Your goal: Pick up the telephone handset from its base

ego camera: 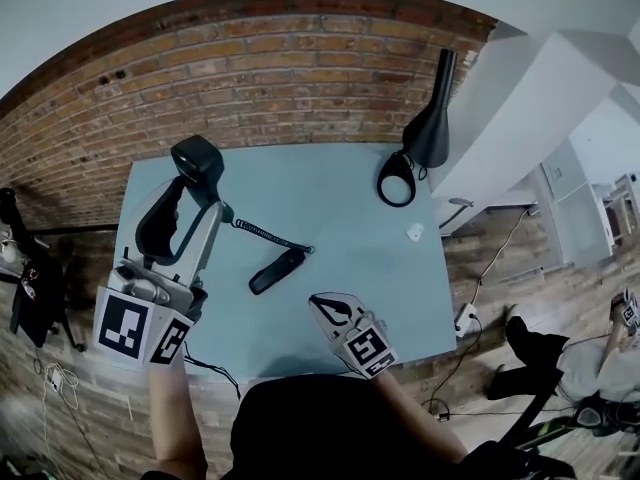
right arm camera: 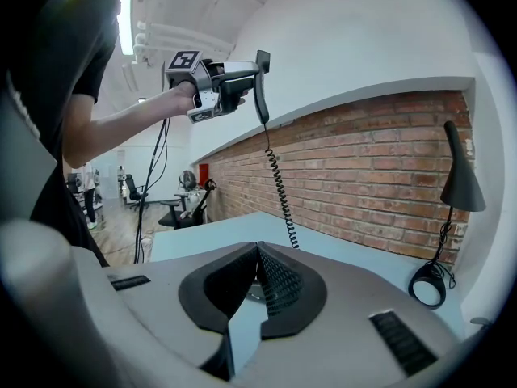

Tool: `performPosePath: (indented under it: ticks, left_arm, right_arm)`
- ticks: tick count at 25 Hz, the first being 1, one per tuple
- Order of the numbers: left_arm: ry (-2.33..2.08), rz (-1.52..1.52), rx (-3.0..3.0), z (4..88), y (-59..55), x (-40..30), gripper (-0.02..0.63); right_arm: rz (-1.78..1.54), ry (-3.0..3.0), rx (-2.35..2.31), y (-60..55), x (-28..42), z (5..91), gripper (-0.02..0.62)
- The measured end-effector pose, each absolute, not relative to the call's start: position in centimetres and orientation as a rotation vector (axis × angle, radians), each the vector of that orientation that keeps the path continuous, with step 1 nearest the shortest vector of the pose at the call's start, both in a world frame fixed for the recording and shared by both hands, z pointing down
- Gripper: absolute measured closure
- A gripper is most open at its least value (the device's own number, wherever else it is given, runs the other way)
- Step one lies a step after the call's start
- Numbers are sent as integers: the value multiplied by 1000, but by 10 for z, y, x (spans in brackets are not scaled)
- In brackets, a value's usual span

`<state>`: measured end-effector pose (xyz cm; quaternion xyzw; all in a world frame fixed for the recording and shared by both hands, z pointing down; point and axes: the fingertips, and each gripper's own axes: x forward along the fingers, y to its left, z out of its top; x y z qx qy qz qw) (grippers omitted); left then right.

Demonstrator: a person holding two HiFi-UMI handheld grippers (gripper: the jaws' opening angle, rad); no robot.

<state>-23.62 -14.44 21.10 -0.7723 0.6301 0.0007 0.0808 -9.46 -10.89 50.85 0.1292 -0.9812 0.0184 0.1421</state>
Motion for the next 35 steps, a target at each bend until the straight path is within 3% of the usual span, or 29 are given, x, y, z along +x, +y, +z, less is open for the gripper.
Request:
performPosePath:
  ticks: [21,35]
  left_arm:
    - [1857,42,-2240,177,-104,-222,370]
    - [2051,-12,-2279,269,-82,-259,370]
  right_arm:
    - [14,-2852,347,-101,-93,503,569]
    - [-3,-2823,259,-87,-113,510,569]
